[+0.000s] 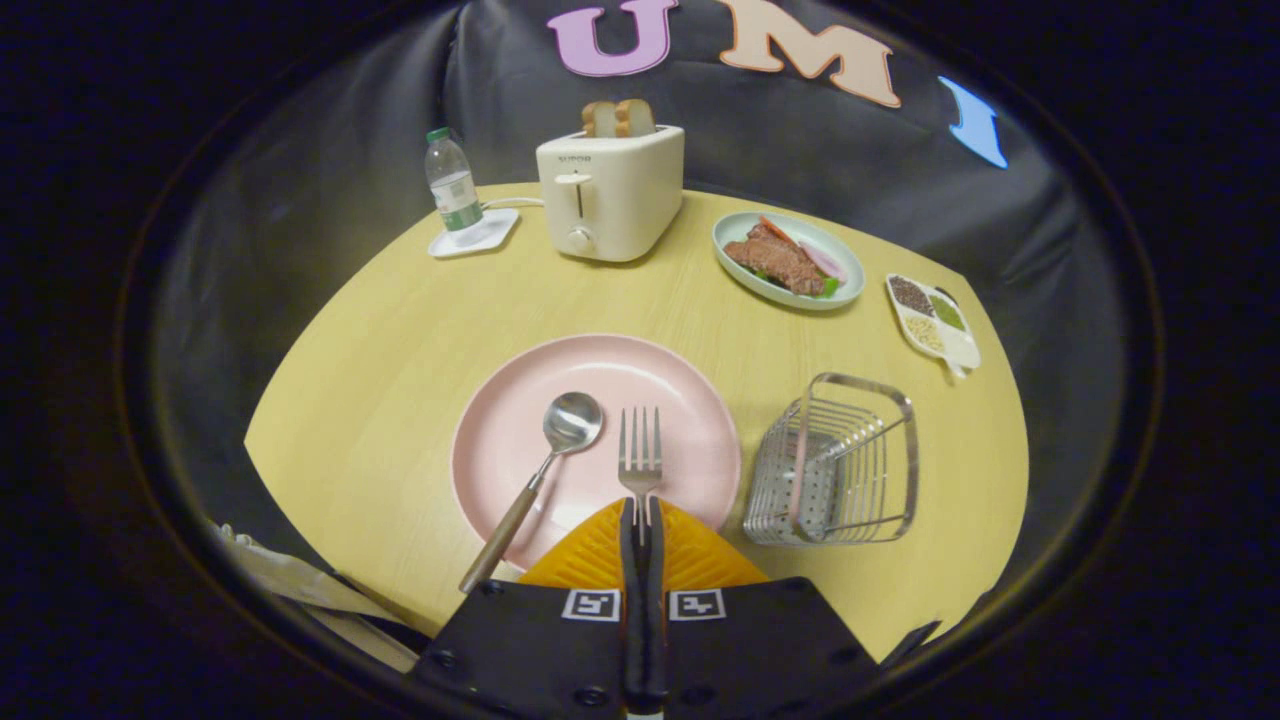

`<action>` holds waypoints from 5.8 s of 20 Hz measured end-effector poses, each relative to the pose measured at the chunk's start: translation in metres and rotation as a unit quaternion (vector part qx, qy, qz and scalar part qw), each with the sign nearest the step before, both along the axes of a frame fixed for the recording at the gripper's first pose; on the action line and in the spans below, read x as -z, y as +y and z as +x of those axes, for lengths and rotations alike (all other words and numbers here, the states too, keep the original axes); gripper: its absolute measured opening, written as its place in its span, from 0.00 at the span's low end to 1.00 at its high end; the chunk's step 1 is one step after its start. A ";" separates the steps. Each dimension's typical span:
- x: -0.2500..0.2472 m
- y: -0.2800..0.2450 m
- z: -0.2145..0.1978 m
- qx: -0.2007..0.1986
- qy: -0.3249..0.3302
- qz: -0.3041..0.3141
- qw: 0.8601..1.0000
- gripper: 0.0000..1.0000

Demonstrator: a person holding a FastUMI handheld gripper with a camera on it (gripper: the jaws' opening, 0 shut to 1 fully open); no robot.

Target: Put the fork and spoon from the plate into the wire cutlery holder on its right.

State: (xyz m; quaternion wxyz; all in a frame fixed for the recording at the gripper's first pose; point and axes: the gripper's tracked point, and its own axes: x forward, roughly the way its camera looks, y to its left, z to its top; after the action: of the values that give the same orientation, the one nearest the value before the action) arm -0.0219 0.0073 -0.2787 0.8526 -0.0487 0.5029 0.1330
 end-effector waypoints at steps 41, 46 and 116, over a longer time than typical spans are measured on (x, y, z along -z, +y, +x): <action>-0.045 -0.062 0.058 0.007 -0.089 0.013 0.996 1.00; -0.057 -0.028 0.050 0.053 -0.146 0.039 0.987 1.00; -0.026 -0.122 0.012 0.005 0.089 -0.001 0.996 0.05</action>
State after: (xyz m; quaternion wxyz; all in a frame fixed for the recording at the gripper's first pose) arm -0.0095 -0.1144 -0.2531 0.8051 -0.0347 0.5772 0.1321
